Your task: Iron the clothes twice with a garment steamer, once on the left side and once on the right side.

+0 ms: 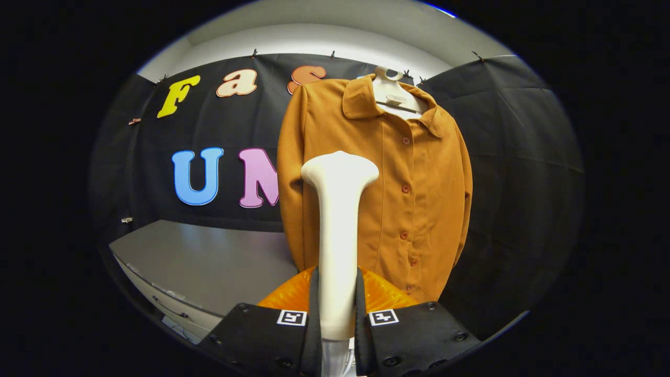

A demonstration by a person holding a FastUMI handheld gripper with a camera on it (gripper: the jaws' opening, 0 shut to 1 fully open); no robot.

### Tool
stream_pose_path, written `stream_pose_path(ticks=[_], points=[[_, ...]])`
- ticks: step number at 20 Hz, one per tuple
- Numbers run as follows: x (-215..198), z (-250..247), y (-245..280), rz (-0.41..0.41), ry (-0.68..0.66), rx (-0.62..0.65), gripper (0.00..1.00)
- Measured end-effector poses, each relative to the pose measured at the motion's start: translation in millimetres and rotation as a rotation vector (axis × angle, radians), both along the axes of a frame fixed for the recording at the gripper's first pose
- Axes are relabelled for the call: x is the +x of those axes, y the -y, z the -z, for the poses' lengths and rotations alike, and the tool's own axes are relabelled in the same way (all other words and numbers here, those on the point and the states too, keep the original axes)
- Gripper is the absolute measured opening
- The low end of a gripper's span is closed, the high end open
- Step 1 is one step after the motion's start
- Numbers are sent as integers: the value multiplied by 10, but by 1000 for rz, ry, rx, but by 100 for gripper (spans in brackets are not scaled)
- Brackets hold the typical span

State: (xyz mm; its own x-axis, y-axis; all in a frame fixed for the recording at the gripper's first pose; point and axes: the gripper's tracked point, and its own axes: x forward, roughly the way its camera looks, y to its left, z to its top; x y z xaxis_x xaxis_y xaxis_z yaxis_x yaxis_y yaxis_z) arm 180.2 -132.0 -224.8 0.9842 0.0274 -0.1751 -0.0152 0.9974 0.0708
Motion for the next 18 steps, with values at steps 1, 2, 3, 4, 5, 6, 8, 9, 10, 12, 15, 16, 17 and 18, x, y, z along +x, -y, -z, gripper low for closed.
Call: stream_pose_path(ticks=[1, 2, 3, 4, 5, 6, 8, 9, 10, 12, 15, 16, 17, 18], points=[[-35, 106, 6, 1, -26, 0, 29], [-69, 219, 6, 2, -53, 1, 28], [-99, 327, 25, 5, -79, 2, 29], [-133, 423, 35, 9, -97, 5, 29], [-170, 526, 43, 13, -119, 8, 29], [-207, 635, 47, 15, -143, 8, 29], [-284, 862, 65, 19, -194, 10, 29], [-389, 945, 61, 19, -227, 10, 29], [-432, 1056, 67, 19, -253, 11, 28], [-516, 1264, 76, 21, -305, 11, 29], [-629, 1572, 108, 22, -375, 13, 29], [-744, 1605, 94, 21, -392, 17, 29], [-737, 1685, 105, 21, -407, 21, 29], [-797, 1727, 103, 20, -416, 26, 29]])
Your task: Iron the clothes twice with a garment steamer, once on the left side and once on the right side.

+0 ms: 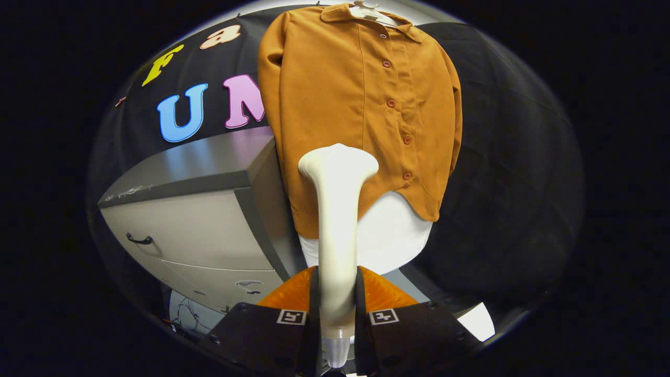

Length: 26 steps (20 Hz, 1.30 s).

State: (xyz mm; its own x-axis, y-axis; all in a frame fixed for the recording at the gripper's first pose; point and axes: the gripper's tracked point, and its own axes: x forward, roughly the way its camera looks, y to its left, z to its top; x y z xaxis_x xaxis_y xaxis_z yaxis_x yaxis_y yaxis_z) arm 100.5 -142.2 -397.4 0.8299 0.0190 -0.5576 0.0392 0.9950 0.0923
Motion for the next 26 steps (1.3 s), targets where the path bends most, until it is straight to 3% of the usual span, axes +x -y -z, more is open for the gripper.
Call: stream_pose_path(ticks=[4, 8, 13, 26], points=[[-190, -7, 32, -9, 5, 11, 28], [-282, -319, 89, -18, 69, 18, 29], [-317, -1040, 235, -14, 207, 7, 28], [108, -2839, 804, 22, 541, -26, 28]])
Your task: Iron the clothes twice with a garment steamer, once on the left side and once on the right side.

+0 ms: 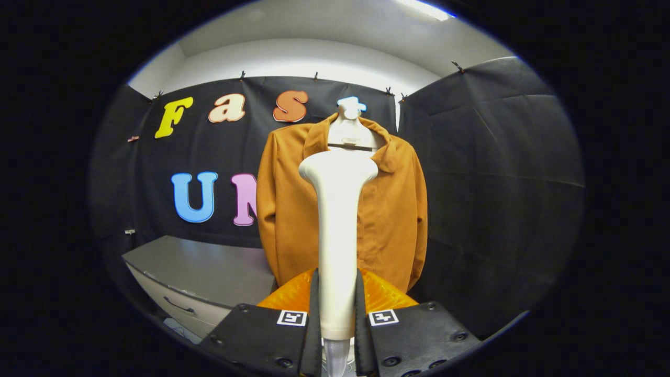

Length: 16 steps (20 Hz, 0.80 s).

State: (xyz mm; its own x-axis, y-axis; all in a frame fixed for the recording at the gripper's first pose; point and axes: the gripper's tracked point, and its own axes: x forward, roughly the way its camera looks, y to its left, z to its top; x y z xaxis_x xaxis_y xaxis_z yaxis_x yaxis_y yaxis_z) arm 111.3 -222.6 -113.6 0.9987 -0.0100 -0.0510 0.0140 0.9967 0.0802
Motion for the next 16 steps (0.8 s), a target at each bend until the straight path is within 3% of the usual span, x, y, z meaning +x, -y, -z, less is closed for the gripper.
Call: stream_pose_path(ticks=[7, 16], points=[[380, -330, 405, 40, 70, -7, 28], [982, 73, 987, 80, 27, -2, 28]])
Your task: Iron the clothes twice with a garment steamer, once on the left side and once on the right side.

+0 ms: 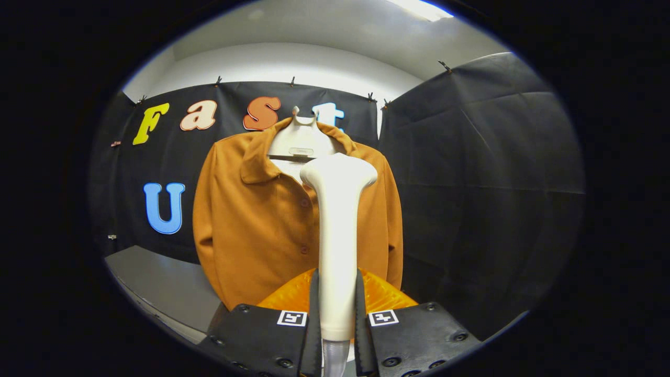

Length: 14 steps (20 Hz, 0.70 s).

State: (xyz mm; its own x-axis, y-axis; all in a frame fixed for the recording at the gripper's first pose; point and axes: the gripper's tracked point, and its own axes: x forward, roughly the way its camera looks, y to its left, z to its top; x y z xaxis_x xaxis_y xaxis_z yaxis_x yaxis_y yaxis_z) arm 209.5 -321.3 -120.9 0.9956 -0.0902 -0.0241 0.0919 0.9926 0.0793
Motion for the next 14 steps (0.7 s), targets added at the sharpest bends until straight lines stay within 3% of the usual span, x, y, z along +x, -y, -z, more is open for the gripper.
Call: stream_pose_path(ticks=[5, 14], points=[[222, 435, 39, -13, -65, 17, 28], [126, 1281, -4, -35, -209, 34, 28]])
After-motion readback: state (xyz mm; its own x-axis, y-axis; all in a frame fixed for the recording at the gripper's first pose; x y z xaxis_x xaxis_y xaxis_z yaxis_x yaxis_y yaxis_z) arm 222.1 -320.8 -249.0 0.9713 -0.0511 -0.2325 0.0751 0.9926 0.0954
